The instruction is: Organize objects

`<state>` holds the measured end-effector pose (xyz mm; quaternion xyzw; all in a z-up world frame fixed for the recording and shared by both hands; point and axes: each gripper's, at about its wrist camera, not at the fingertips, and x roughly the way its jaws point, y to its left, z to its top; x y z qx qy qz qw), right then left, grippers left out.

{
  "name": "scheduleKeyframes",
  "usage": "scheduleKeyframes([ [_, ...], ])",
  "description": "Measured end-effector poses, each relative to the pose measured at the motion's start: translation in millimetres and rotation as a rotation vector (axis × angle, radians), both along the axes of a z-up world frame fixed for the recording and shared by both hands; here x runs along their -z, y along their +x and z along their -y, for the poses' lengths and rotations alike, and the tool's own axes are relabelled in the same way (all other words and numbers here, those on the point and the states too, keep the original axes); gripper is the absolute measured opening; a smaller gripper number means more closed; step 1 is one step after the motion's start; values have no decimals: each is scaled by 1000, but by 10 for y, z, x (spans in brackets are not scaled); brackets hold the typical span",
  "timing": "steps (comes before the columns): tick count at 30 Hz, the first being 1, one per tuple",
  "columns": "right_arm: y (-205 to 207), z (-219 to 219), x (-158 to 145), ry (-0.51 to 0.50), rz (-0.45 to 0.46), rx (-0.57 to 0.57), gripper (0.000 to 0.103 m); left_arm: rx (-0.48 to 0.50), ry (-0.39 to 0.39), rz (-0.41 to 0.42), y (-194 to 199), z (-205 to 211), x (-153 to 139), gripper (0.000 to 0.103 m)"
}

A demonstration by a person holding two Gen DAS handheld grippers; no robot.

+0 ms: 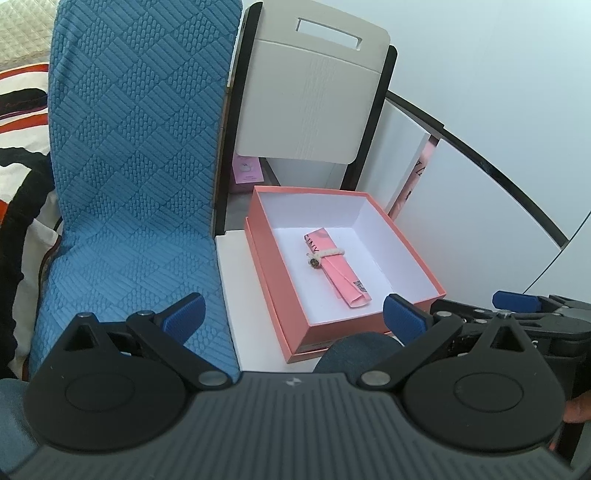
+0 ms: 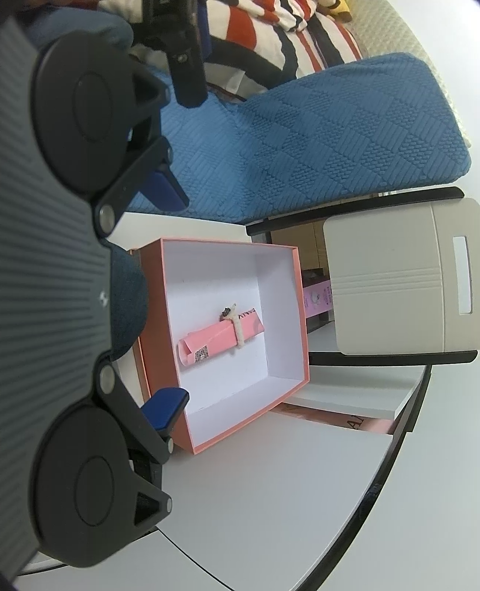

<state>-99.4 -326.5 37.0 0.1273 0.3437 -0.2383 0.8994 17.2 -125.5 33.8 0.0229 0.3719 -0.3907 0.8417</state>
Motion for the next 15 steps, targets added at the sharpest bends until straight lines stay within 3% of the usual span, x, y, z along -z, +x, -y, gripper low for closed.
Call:
scheduleKeyframes([
  [15, -1, -113, -37, -29, -5, -19, 103, -6, -10, 0, -25, -94, -9, 103],
])
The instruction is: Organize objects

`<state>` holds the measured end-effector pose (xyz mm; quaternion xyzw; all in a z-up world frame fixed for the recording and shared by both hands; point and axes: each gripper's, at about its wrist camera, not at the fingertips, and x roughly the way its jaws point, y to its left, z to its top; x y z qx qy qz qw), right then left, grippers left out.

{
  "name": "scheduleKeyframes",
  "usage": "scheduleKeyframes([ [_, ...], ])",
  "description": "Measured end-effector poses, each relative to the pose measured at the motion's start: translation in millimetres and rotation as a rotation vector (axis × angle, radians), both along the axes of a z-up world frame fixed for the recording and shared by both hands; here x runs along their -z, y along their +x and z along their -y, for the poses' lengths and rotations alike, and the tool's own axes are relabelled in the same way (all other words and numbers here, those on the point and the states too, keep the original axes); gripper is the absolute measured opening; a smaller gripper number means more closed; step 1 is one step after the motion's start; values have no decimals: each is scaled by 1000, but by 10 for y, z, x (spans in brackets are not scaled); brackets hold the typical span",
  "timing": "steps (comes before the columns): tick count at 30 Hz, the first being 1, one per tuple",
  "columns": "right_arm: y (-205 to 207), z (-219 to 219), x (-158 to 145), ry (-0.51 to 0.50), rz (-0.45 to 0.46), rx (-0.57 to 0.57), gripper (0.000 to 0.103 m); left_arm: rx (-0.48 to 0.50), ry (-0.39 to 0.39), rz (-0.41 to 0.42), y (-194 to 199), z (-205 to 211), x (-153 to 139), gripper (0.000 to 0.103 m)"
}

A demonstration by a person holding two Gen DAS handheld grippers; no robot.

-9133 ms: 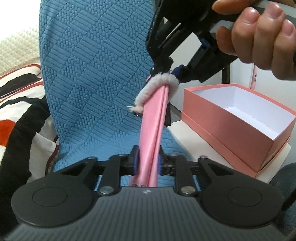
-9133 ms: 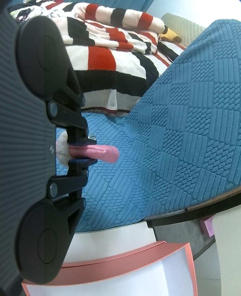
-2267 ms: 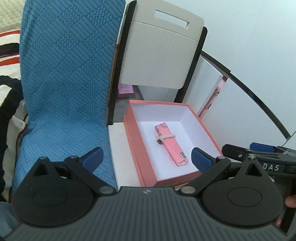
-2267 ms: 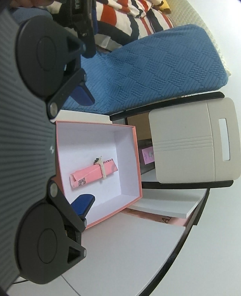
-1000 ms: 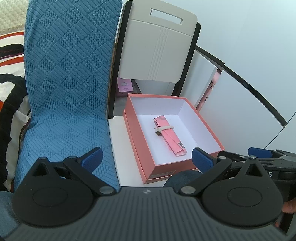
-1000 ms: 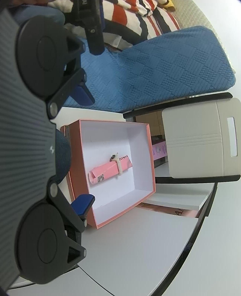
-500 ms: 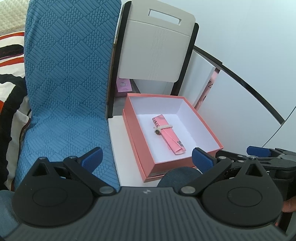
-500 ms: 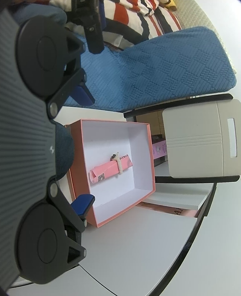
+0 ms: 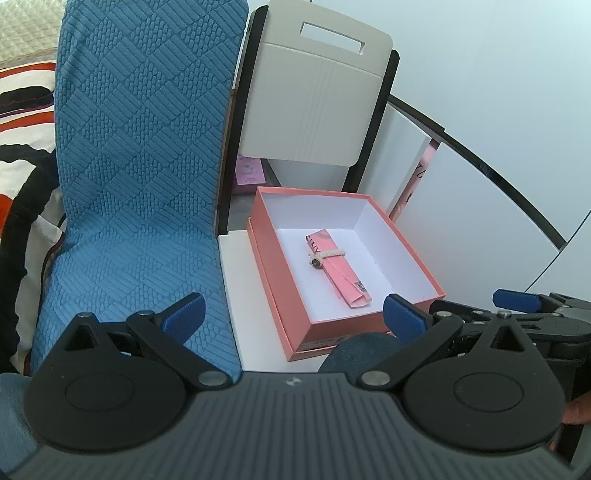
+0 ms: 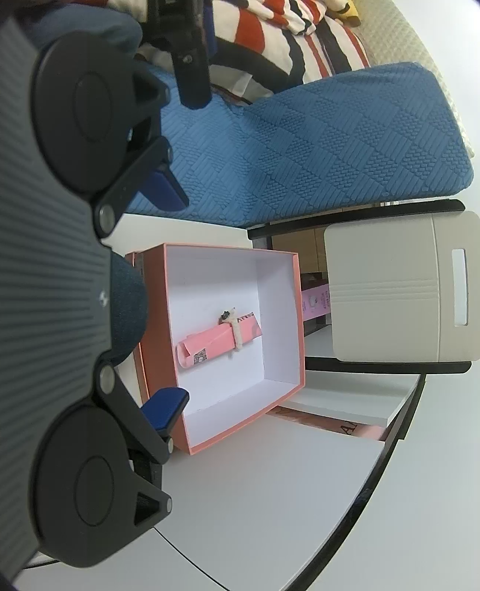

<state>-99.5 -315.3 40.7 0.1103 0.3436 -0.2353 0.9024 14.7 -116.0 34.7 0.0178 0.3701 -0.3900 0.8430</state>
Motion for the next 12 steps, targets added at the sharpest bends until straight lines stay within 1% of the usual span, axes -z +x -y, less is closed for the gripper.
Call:
scheduleKeyframes([
  [12, 32, -30, 17, -11, -8, -14, 103, -5, 2, -6, -3, -21, 23, 103],
])
